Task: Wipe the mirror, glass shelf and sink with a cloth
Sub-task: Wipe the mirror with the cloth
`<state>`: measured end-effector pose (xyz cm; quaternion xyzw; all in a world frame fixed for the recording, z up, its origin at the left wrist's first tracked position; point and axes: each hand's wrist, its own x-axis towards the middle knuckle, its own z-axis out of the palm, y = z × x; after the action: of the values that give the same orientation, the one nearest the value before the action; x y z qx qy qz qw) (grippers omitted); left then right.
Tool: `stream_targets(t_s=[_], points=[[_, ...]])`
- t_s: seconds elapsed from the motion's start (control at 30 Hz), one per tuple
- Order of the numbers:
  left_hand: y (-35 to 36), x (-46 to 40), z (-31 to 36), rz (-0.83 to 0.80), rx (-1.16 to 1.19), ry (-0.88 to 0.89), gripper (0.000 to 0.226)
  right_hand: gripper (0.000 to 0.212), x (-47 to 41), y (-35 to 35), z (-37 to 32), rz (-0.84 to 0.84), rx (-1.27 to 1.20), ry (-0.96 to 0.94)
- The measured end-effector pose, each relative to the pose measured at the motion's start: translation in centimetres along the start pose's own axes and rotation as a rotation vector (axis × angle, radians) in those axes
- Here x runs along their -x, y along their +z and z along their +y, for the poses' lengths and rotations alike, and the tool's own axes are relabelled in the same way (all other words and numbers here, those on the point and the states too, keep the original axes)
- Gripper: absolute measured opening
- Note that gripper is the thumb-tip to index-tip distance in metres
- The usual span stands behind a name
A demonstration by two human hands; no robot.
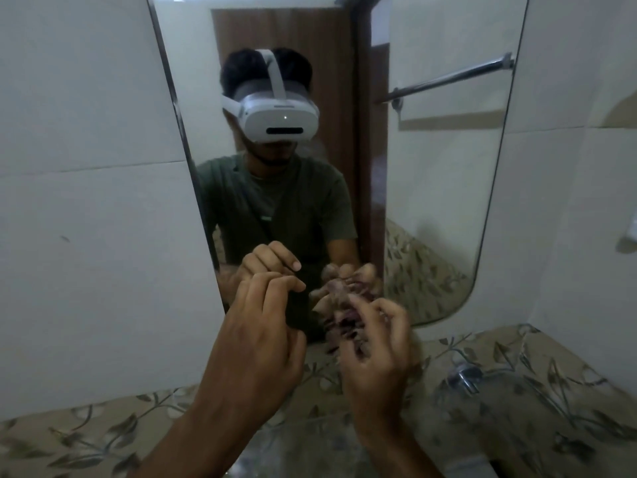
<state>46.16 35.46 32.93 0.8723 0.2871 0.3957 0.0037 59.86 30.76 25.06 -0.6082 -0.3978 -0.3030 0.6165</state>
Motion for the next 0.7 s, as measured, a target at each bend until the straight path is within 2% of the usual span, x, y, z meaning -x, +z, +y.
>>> stream_targets(t_s=[0.13,0.23,0.3,0.37,0.43,0.53,0.7], points=[[-0.2,-0.2,0.3,-0.019,0.009,0.025,0.042,0.030,1.4,0.7,-0.8,-0.143,-0.001,-0.186],[-0.6,0.1,-0.1,-0.010,0.004,0.012,0.050,0.032,0.5,-0.3,0.6,-0.047,-0.022,-0.086],[-0.6,0.5,-0.5,-0.022,0.000,-0.020,0.058,0.031,-0.4,-1.3,2.2,0.061,0.046,0.008],[-0.4,1.0,-0.6,-0.038,0.003,-0.042,0.059,0.037,-0.8,-2.0,3.3,0.125,0.095,0.110],[0.0,1.4,-0.4,-0.039,0.006,-0.033,0.056,0.039,-0.9,-2.1,3.5,0.139,0.094,0.129],[0.9,2.2,0.1,-0.061,0.001,-0.039,0.055,0.043,0.0,-1.5,2.1,0.074,0.060,0.127],[2.1,3.7,0.4,-0.097,0.017,-0.059,0.057,0.042,1.2,-0.8,0.2,-0.137,0.024,-0.006]])
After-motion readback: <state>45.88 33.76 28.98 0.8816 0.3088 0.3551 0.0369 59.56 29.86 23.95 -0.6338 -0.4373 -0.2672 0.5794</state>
